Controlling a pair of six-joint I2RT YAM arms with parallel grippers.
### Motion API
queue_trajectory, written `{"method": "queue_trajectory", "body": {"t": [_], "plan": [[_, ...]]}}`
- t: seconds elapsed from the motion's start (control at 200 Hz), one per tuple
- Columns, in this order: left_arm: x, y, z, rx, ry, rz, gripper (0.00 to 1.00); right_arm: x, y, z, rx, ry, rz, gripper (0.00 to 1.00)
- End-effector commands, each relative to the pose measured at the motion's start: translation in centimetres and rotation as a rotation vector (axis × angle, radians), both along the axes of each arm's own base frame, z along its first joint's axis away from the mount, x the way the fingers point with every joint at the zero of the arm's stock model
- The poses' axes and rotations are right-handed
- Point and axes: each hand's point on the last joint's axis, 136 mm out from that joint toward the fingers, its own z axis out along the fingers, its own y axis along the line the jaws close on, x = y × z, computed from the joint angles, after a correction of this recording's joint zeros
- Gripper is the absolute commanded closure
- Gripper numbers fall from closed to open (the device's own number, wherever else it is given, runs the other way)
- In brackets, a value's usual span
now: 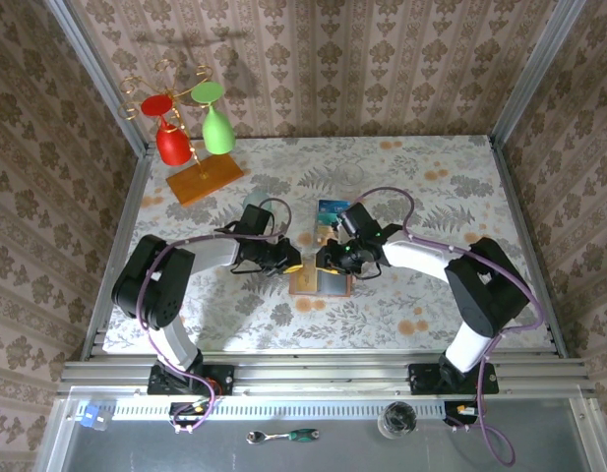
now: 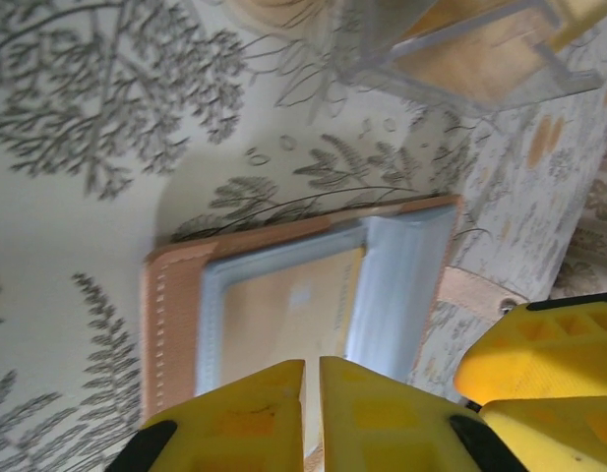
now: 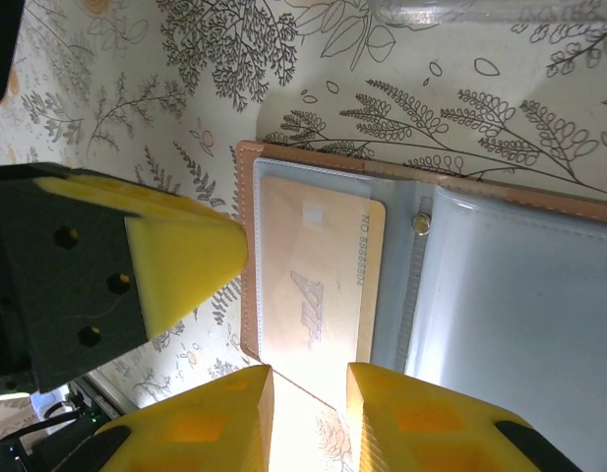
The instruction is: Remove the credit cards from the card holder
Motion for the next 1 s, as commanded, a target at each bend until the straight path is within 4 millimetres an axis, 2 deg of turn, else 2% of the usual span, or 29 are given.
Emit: {"method": "queue_trajectory", "body": {"t": [0.0, 0.255, 0.41, 0.62, 0.805, 0.995], "plan": [[-0.7, 1.3, -0.8, 0.070, -0.010, -0.015, 0.90, 0.2, 1.0, -0.2, 0.026, 0.020, 0.014, 0.74], [-1.1, 2.1, -2.0, 0.104, 0.014, -0.005, 0.91, -0.7, -0.2, -3.1, -0.045, 0.072, 0.015, 0.74], [-1.6, 2.6, -2.8, 0.136, 0.041, -0.004, 0.91, -1.3, -1.9, -4.9, -0.136, 0.100, 0.001, 0.74], [-2.1, 3.1, -3.5, 0.168, 0.071, -0.006, 0.92, -1.7, -2.9, -6.3, -0.190, 0.128, -0.002, 0.74], [-2.1, 3.2, -3.5, 0.170, 0.071, -0.004, 0.92, -1.6, -2.7, -6.2, -0.182, 0.122, 0.003, 0.74], [-1.3, 2.8, -1.8, 0.143, 0.024, 0.001, 0.92, -1.3, -2.2, -5.1, -0.140, 0.092, 0.008, 0.74]]}}
